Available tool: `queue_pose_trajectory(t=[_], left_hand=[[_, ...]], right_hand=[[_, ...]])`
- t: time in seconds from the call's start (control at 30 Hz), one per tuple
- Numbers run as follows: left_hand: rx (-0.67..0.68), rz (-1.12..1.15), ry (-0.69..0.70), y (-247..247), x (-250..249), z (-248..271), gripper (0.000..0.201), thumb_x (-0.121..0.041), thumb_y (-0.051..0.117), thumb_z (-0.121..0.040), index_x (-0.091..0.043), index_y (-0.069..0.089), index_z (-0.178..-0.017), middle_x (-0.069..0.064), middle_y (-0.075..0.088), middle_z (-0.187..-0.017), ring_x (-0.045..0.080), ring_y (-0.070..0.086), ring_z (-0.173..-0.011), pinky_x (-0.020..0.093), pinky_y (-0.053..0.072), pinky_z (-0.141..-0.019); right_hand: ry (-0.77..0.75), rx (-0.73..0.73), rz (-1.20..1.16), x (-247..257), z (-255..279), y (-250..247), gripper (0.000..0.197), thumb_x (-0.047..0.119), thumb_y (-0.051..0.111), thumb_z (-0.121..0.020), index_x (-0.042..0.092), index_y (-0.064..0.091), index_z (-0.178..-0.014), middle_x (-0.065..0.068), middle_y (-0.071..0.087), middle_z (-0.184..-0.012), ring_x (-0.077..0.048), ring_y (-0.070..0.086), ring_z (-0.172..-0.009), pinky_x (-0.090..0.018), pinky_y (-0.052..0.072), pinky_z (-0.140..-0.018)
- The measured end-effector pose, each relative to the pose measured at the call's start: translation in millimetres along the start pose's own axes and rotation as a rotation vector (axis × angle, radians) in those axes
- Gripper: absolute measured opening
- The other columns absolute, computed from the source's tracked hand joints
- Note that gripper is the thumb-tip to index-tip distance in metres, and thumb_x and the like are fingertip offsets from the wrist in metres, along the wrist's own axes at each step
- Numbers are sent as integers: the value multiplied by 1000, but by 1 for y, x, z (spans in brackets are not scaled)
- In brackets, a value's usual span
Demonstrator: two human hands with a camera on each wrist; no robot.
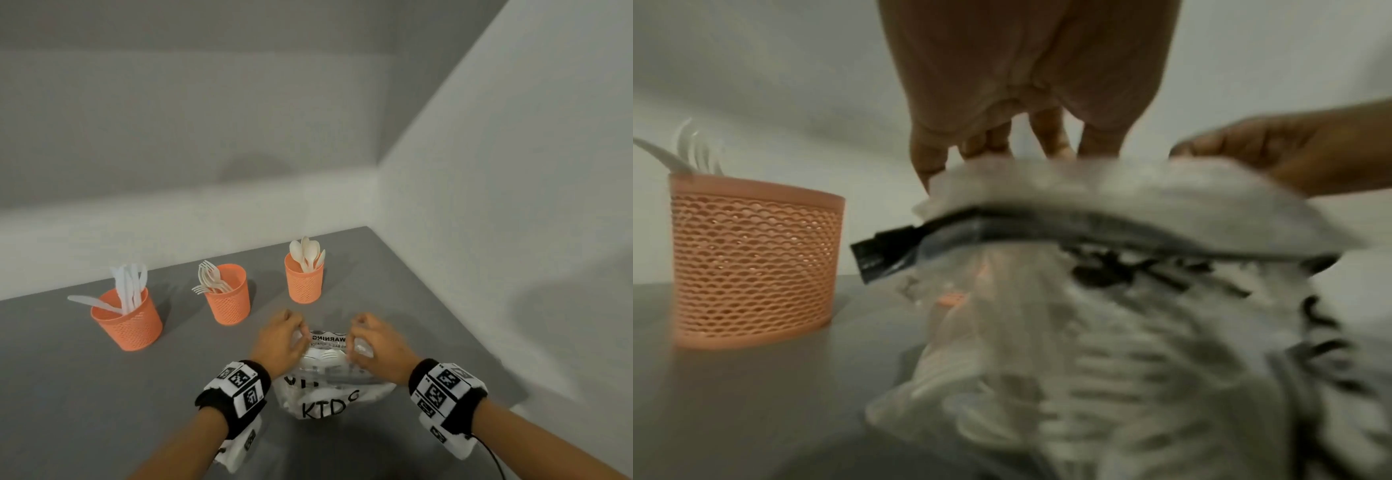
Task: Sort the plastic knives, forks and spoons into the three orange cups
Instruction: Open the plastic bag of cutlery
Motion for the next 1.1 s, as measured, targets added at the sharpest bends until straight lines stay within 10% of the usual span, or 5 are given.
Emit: queue_pose_trajectory(t=[0.27,0.53,0.77,0.93,1.1], left_hand=[[154,-489,-393,-13,-10,26,36,-48,44,-91,-18,64,-90,-2,57,-107,17,58,-100,41,34,-99],[464,-274,-488,-7,-18,33,67,-24,65,-78,-15,30,-135,13,34,-133,33,49,-119,38,42,-98],[336,-137,-350,6,-40,2,68,-12,57,-83,-22,22,-141,18,47,-124,36,51,-115,38,41,-99],[320,-52,-325,14,-46,-17,68,-8,58,-82,-18,29,-142,16,48,-132,32,49,-121,35,39,-101],[252,14,-358,5,-48,-25,61,0,58,-81,-12,40,-137,13,42,-140,26,42,-129,28,34,-104]], right_hand=[[299,50,221,8,9,11,24,11,45,-90,17,64,-102,-1,63,-106,-20,60,-101,-27,45,-84],[309,264,171,3,31,17,86,30,68,-80,22,13,-146,-16,60,-118,-33,59,-108,-33,47,-87],[468,124,218,-9,31,-7,90,25,73,-76,20,14,-144,-16,46,-128,-29,50,-115,-33,44,-90],[114,63,802,7,22,-2,58,23,83,-51,6,64,-102,-16,60,-107,-29,60,-95,-36,52,-79],[241,208,456,-8,0,4,54,19,64,-84,0,43,-130,-18,38,-139,-30,39,-128,-33,34,-107]])
Point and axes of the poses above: each hand's wrist, its own z-axis away from the middle knuckle, its own y-axis out of the palm, x = y × z, the point moved 1 cm from there along -z, towards the middle knuckle
